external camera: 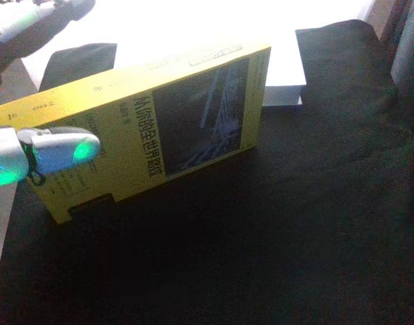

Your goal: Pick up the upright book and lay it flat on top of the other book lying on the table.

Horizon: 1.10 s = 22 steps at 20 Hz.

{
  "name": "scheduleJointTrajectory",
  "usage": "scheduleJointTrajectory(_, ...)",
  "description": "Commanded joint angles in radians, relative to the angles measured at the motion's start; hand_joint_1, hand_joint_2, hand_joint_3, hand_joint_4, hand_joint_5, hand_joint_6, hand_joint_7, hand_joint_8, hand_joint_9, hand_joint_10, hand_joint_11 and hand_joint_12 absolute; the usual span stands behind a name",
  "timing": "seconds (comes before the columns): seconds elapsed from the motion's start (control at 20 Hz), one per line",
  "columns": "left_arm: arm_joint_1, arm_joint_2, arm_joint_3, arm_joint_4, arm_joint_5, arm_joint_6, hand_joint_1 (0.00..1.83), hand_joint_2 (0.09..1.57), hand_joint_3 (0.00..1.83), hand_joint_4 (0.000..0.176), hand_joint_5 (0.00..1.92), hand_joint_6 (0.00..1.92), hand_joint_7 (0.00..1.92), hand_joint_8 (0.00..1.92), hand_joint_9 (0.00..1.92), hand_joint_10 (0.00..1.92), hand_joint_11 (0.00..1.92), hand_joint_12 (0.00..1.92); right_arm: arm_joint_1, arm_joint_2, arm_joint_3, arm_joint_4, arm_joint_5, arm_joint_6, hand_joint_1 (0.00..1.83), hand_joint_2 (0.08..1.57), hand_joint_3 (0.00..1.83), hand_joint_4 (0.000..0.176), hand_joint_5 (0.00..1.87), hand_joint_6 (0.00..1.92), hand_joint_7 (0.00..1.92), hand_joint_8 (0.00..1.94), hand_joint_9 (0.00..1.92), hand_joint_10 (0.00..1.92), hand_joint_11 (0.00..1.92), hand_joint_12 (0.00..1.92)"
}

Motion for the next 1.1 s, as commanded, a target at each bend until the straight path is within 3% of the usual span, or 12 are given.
scheduleJointTrajectory(0.0, -0.015, 0.005, 0.008, -0.01, -0.126, -0.001, 0.44, 1.02, 0.0, 0.12, 0.0, 0.0, 0.0, 0.0, 0.0, 0.0, 0.0, 0.0, 0.019, 0.005, 0.007, 0.043, 0.113, 0.0, 0.0, 1.22, 0.05, 0.104, 0.0, 0.0, 0.0, 0.0, 0.0, 0.0, 0.0, 0.0)
scheduleJointTrajectory(0.3, -0.008, 0.051, -0.032, -0.012, -0.183, -0.001, 0.44, 1.0, 0.0, 0.174, 0.0, 0.0, 0.0, 0.0, 0.0, 0.0, 0.0, 0.0, 0.071, 0.033, -0.022, 0.015, 0.113, 0.0, 0.05, 1.25, 0.03, 0.089, 0.0, 0.0, 0.0, 0.0, 0.0, 0.0, 0.0, 0.0)
scheduleJointTrajectory(0.4, -0.002, 0.057, -0.038, -0.017, -0.182, -0.001, 0.44, 1.0, 0.0, 0.176, 0.0, 0.0, 0.0, 0.0, 0.0, 0.0, 0.0, 0.0, 0.073, 0.037, -0.026, 0.015, 0.113, 0.0, 0.11, 1.25, 0.02, 0.08, 0.0, 0.0, 0.0, 0.0, 0.0, 0.0, 0.0, 0.0)
scheduleJointTrajectory(0.5, 0.004, 0.059, -0.039, -0.031, -0.167, -0.001, 0.49, 1.01, 0.0, 0.172, 0.0, 0.0, 0.0, 0.0, 0.0, 0.0, 0.0, 0.0, 0.072, 0.037, -0.026, 0.014, 0.113, 0.0, 0.11, 1.26, 0.02, 0.053, 0.0, 0.0, 0.0, 0.0, 0.0, 0.0, 0.0, 0.0)
scheduleJointTrajectory(0.6, 0.005, 0.056, -0.037, -0.043, -0.153, -0.001, 0.53, 1.0, 0.0, 0.146, 0.0, 0.0, 0.0, 0.0, 0.0, 0.0, 0.0, 0.0, 0.073, 0.037, -0.027, 0.014, 0.113, 0.0, 0.17, 1.25, 0.01, 0.02, 0.0, 0.0, 0.0, 0.0, 0.0, 0.0, 0.0, 0.0)
scheduleJointTrajectory(0.65, 0.005, 0.049, -0.033, -0.05, -0.138, -0.001, 0.53, 0.99, 0.0, 0.119, 0.0, 0.0, 0.0, 0.0, 0.0, 0.0, 0.0, 0.0, 0.073, 0.034, -0.028, 0.014, 0.113, 0.0, 0.23, 1.25, 0.01, 0.011, 0.0, 0.0, 0.0, 0.0, 0.0, 0.0, 0.0, 0.0)
scheduleJointTrajectory(0.7, 0.005, 0.04, -0.027, -0.057, -0.122, -0.001, 0.5, 0.98, 0.0, 0.119, 0.0, 0.0, 0.0, 0.0, 0.0, 0.0, 0.0, 0.0, 0.072, 0.032, -0.028, 0.014, 0.113, 0.0, 0.21, 1.25, 0.01, 0.004, 0.0, 0.0, 0.0, 0.0, 0.0, 0.0, 0.0, 0.0)
scheduleJointTrajectory(0.8, 0.005, 0.024, -0.019, -0.069, -0.099, -0.001, 0.54, 1.01, 0.0, 0.094, 0.0, 0.0, 0.0, 0.0, 0.0, 0.0, 0.0, 0.0, 0.072, 0.032, -0.029, 0.014, 0.113, 0.0, 0.11, 1.24, 0.0, 0.031, 0.0, 0.0, 0.0, 0.0, 0.0, 0.0, 0.0, 0.0)
scheduleJointTrajectory(0.85, 0.003, 0.009, -0.012, -0.077, -0.083, -0.001, 0.61, 1.05, 0.02, 0.054, 0.0, 0.0, 0.0, 0.0, 0.0, 0.0, 0.0, 0.0, 0.072, 0.031, -0.029, 0.014, 0.113, 0.0, 0.12, 1.23, 0.0, 0.037, 0.0, 0.0, 0.0, 0.0, 0.0, 0.0, 0.0, 0.0)
scheduleJointTrajectory(0.95, 0.004, -0.019, 0.002, -0.096, -0.058, -0.001, 0.71, 1.08, 0.01, 0.021, 0.0, 0.0, 0.02, 0.01, 0.03, 0.0, 0.0, 0.25, 0.072, 0.031, -0.03, 0.014, 0.113, 0.0, 0.11, 1.24, 0.0, 0.016, 0.0, 0.0, 0.0, 0.0, 0.0, 0.0, 0.0, 0.0)
scheduleJointTrajectory(1.0, 0.006, -0.031, 0.006, -0.105, -0.046, -0.001, 0.68, 1.06, 0.0, 0.058, 0.0, 0.0, 0.0, 0.0, 0.0, 0.0, 0.0, 0.09, 0.072, 0.031, -0.03, 0.014, 0.113, 0.001, 0.11, 1.25, 0.01, 0.0, 0.0, 0.0, 0.0, 0.0, 0.0, 0.0, 0.0, 0.0)
scheduleJointTrajectory(1.05, 0.01, -0.042, 0.011, -0.113, -0.041, -0.001, 0.78, 1.06, 0.0, 0.0, 0.01, 0.0, 0.06, 0.0, 0.07, 0.0, 0.0, 0.36, 0.072, 0.031, -0.03, 0.014, 0.113, 0.001, 0.13, 1.26, 0.01, 0.0, 0.0, 0.0, 0.0, 0.0, 0.0, 0.0, 0.0, 0.0)
